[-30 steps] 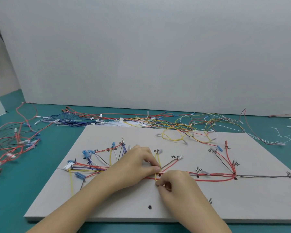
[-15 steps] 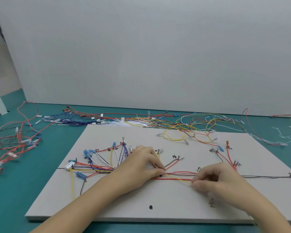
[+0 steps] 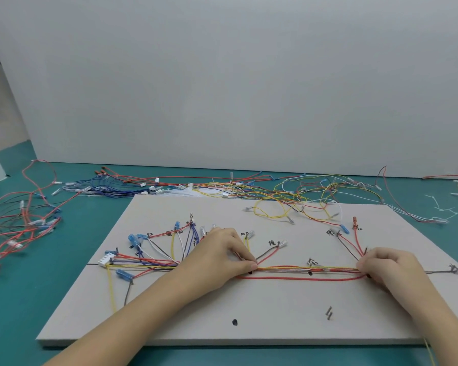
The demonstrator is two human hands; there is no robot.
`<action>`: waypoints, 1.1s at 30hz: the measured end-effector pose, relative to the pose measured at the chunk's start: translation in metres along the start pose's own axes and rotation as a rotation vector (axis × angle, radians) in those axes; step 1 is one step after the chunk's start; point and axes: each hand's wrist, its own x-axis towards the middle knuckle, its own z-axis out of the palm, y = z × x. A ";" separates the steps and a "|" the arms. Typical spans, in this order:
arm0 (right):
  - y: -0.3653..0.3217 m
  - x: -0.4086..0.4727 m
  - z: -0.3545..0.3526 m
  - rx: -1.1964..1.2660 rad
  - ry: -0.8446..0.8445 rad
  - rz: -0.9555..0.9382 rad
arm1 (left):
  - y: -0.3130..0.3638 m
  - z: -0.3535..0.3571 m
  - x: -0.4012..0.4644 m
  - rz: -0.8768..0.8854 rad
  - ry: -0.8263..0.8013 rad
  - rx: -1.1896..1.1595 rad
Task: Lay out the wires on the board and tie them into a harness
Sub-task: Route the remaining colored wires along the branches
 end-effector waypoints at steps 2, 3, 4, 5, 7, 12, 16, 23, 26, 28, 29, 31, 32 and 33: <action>0.002 0.005 0.002 -0.026 0.079 0.056 | 0.000 0.000 -0.001 0.005 0.001 0.012; 0.004 0.006 0.003 -0.046 0.096 0.065 | 0.000 0.000 -0.001 0.006 0.002 0.018; 0.005 0.007 0.005 -0.073 0.097 0.064 | 0.001 0.000 -0.001 0.007 0.004 0.026; 0.006 0.008 0.007 -0.104 0.093 0.065 | 0.001 0.000 -0.001 0.009 0.005 0.035; 0.009 0.009 0.008 -0.136 0.086 0.065 | 0.001 0.000 -0.001 0.013 0.006 0.054; 0.015 0.007 0.005 -0.110 0.098 0.015 | 0.002 0.001 -0.001 0.025 0.003 0.041; 0.017 0.005 0.006 -0.082 0.147 -0.009 | 0.005 -0.002 0.002 -0.041 -0.048 -0.073; 0.021 0.009 0.006 -0.090 0.174 0.026 | 0.007 -0.005 0.004 0.000 -0.107 0.073; 0.024 0.010 0.006 -0.070 0.154 0.017 | 0.008 -0.009 0.005 0.013 -0.140 0.048; 0.025 0.012 0.005 -0.060 0.146 0.013 | 0.007 -0.009 0.005 0.000 -0.153 0.017; 0.026 0.012 0.005 -0.062 0.145 0.011 | 0.007 -0.009 0.005 -0.009 -0.154 0.012; 0.025 0.013 0.005 -0.075 0.145 0.009 | 0.006 -0.009 0.006 -0.029 -0.143 0.010; 0.025 0.013 0.005 -0.079 0.149 0.005 | 0.007 -0.008 0.006 -0.034 -0.137 0.017; 0.025 0.013 0.005 -0.077 0.152 -0.001 | 0.007 -0.008 0.006 -0.034 -0.139 0.032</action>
